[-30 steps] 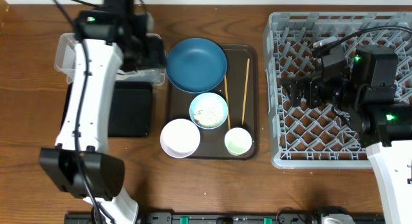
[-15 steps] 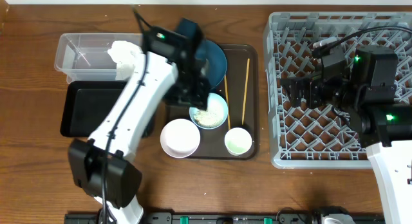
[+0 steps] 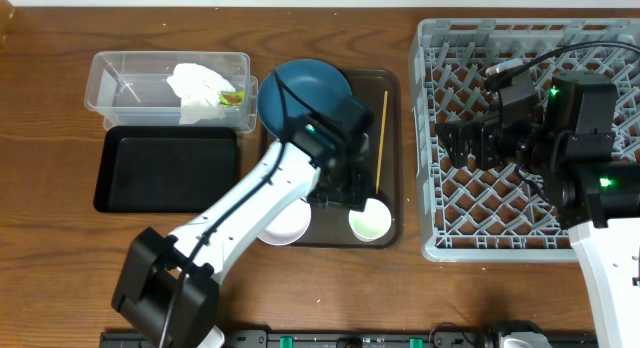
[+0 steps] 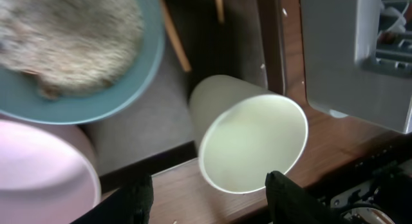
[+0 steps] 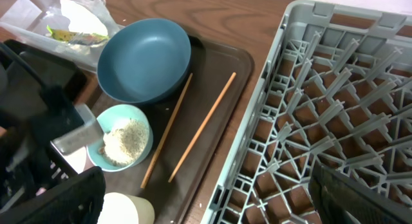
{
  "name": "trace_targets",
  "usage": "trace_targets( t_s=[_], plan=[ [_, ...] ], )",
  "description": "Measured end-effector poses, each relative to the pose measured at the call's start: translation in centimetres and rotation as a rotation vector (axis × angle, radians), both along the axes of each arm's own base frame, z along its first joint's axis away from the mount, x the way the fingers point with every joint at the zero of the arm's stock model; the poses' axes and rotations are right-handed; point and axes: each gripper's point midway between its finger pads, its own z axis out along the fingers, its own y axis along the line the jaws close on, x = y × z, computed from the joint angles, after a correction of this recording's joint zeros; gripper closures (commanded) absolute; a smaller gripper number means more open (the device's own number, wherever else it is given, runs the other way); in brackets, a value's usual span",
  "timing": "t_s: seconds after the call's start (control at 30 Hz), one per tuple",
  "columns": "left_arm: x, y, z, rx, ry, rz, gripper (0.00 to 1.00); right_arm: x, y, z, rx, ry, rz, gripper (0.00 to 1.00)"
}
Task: Sort waste into correct bins and load items into the dishwasher rack
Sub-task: 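Reach the left gripper to the white cup and grasp it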
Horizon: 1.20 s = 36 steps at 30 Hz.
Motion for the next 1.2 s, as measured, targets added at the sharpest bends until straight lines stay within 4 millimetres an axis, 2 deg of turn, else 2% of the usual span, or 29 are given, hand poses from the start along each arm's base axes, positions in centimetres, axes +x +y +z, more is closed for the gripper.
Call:
trace_targets(
  t_s=[0.17,0.33,0.63,0.93,1.03,1.13,1.2],
  plan=[
    [-0.9,0.1,-1.2,0.033,0.017,0.014,0.42,-0.1,0.0,-0.1,-0.001,0.006,0.0,0.01],
    [-1.1,0.8,-2.3,0.065,0.023,0.039,0.5,-0.1,0.0,-0.1,0.0,0.007,0.0,0.01],
    [-1.9,-0.6,-3.4,0.056,-0.006,-0.005,0.57,-0.1,0.0,-0.1,-0.001,0.008,0.0,0.01],
    [-1.8,-0.6,-4.6,0.05,-0.021,0.0,0.77,-0.2,0.0,-0.2,-0.001,0.014,0.0,0.01],
    [-1.8,-0.7,-4.7,0.049,-0.023,0.002,0.81,-0.2,0.0,-0.2,-0.001,0.014,0.0,0.01],
    [-1.6,-0.8,-4.7,0.043,-0.028,0.007,0.92,-0.2,0.0,-0.2,-0.001,0.014,0.0,0.01],
    [-1.4,-0.9,-4.6,0.038,-0.037,0.008,0.94,-0.2,0.0,-0.2,-0.001,0.014,0.0,0.01]
  ],
)
